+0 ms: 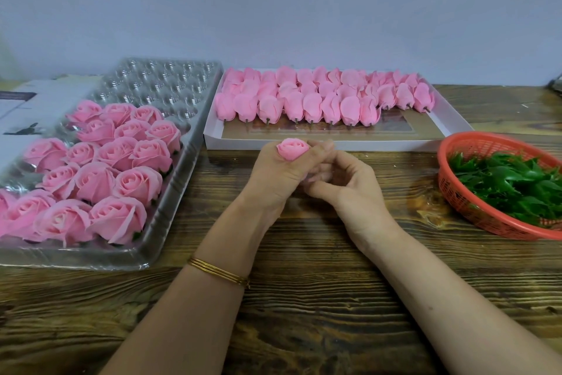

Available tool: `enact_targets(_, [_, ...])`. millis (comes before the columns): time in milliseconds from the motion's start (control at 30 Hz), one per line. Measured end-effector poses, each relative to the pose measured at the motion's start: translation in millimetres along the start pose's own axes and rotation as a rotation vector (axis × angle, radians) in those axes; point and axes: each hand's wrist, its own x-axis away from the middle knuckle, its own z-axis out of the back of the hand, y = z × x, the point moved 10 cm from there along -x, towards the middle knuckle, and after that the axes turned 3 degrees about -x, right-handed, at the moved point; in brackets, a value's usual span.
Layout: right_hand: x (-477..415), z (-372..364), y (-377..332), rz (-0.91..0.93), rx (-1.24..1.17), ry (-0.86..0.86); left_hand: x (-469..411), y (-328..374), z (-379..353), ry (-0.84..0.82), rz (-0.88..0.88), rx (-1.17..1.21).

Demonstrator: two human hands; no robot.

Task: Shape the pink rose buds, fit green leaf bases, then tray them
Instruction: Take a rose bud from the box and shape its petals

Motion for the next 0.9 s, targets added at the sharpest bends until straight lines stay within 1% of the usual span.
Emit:
enact_targets(133, [-1.2,9.3,0.4,0.003,0.032,0.081,-4.6,-2.6,13.4,0.098,-0.023,-0.079])
enact_targets(233, [-1.6,12.3,0.7,-0.009,-0.032,0.106,-5.9,-3.0,18.4,0.141,-0.047,-0.138])
enact_targets(333, [-4.0,15.1,3.8,-0.047,-0.186,0.11,-4.9,-2.7,14.0,0.104,-0.068,-0.261])
enact_targets(433, [-5.3,11.8,6.0,-0.065,-0.264,0.08,-3.5,-6.5,6.0,0.041,-0.065,-0.293])
enact_targets(633, [-4.1,12.4,11.7,-0.124,-0.225,0.127,0.1,-5.6,-11.6,-0.082,-0.104,-0.325])
enact_targets(900, [-3.2,17.0,10.3,-0.125,-0.164,0.151,3.5,-0.5,-13.5,-0.092,-0.096,-0.358])
